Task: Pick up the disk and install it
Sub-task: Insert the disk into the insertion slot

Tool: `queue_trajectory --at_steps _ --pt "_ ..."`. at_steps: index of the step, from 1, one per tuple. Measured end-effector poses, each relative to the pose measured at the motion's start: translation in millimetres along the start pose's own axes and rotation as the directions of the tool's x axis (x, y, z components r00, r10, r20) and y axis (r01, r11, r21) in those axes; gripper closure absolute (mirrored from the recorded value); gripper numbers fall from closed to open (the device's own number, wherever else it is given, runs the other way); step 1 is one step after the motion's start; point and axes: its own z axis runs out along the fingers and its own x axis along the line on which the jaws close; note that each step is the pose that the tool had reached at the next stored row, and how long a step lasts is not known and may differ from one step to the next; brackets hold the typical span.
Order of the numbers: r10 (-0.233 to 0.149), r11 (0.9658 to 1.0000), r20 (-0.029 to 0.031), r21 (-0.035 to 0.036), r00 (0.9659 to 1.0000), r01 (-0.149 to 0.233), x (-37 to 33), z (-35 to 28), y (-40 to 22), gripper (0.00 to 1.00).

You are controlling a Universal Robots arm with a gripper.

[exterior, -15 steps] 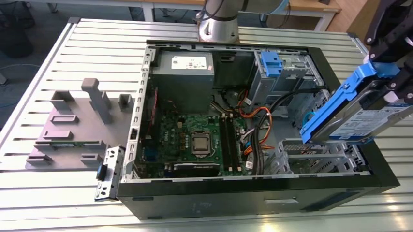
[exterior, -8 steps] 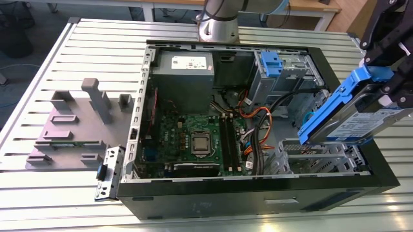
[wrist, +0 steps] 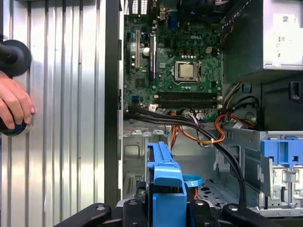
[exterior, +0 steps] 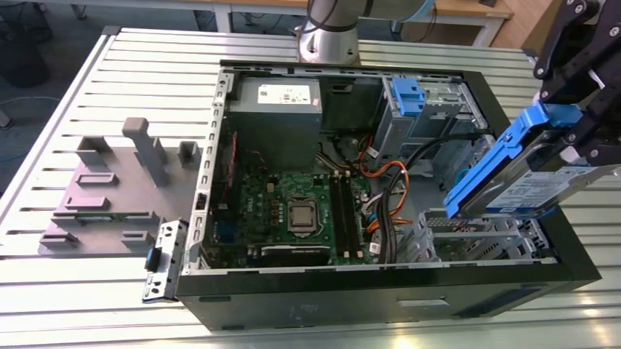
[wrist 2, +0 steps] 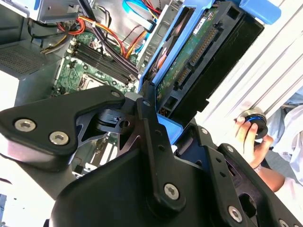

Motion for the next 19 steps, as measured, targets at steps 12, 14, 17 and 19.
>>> queue_trajectory --at_steps 12,14,17,19 --pt "0.000 1.0000 -0.0003 0.0000 1.0000 0.000 0.7 11.0 0.1 0.63" --pt "0.000 1.0000 -0.0003 0.0000 1.0000 0.000 0.9 13.0 0.1 0.63" --pt "0.000 1.0000 -0.0002 0.0000 1.0000 0.000 1.1 16.1 0.2 0.63" --pt "0.000 1.0000 -0.0002 0.0000 1.0000 0.000 1.2 18.0 0.4 0.63"
